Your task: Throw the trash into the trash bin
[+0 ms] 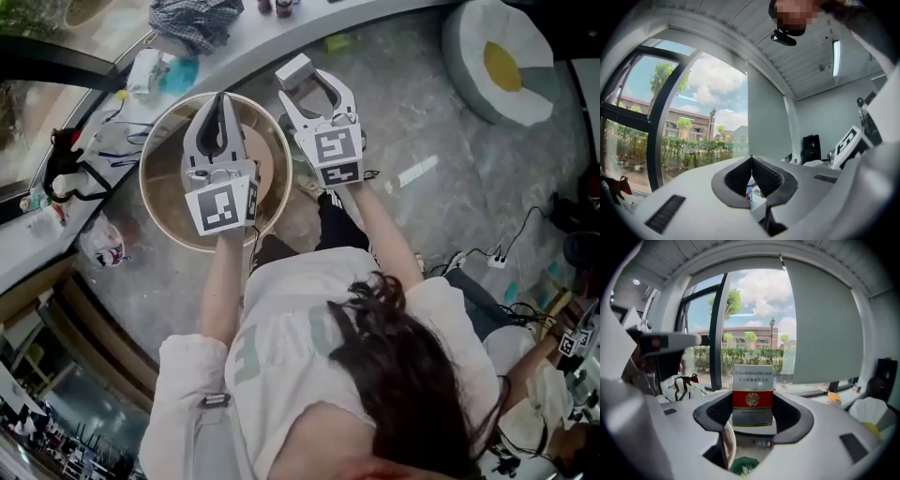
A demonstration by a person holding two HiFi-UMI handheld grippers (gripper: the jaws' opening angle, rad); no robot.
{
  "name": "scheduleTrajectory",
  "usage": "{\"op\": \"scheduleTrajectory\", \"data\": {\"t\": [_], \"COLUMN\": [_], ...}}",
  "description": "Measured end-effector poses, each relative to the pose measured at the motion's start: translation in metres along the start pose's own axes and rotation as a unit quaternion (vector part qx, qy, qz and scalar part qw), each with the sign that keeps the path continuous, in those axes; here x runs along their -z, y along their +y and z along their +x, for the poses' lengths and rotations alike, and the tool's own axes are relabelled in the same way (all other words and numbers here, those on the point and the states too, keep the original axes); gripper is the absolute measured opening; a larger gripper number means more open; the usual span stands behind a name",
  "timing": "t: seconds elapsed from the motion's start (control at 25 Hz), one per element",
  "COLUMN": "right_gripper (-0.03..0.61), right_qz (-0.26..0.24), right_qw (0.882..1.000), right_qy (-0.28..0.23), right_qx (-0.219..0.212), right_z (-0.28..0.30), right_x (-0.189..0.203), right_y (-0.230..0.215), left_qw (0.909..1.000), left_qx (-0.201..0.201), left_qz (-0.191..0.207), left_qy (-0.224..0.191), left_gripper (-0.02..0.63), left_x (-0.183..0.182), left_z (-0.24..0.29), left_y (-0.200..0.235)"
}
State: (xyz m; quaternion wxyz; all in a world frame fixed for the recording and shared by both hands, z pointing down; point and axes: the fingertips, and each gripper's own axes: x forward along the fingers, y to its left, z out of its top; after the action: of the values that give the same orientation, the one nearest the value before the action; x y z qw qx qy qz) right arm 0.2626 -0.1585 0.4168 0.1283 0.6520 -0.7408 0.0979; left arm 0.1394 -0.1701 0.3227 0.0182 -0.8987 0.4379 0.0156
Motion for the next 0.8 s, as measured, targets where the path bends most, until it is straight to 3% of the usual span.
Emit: {"op": "scheduleTrajectory", "data": {"t": [0.2, 0.36, 0.52, 0.64, 0.8], "right_gripper": [0.264, 0.264, 0.264, 0.265, 0.267], "right_qz": [0.019, 0.004, -0.011, -0.016, -0.013], "right_qw": [0.988, 0.973, 0.959, 0.949, 0.945], "right_qy": [0.152, 0.232, 0.278, 0.305, 0.322], "right_qx": [0.007, -0.015, -0.053, -0.075, -0.061], "right_z": [0.024, 0.035, 0.036, 0.035, 0.04], "right_x": [0.173, 0.261, 0.305, 0.326, 0.34], "right_y": [-0.043, -0.046, -0.03, -0.018, -0.01], "left_qw": [0.9985, 0.9953, 0.9923, 0.9936, 0.9951], "left_qx": [0.019, 0.024, 0.004, 0.001, 0.005], "left_qz": [-0.011, -0.001, -0.012, -0.015, -0.007], "left_qy": [0.051, 0.094, 0.123, 0.112, 0.098], "left_gripper": [0.012, 0.012, 0.012, 0.012, 0.012], "left_x": [0.063, 0.104, 0.124, 0.122, 0.117], "left_z": [0.028, 0.039, 0.036, 0.04, 0.043], "left_y": [-0.038, -0.054, -0.058, -0.064, -0.065]}}
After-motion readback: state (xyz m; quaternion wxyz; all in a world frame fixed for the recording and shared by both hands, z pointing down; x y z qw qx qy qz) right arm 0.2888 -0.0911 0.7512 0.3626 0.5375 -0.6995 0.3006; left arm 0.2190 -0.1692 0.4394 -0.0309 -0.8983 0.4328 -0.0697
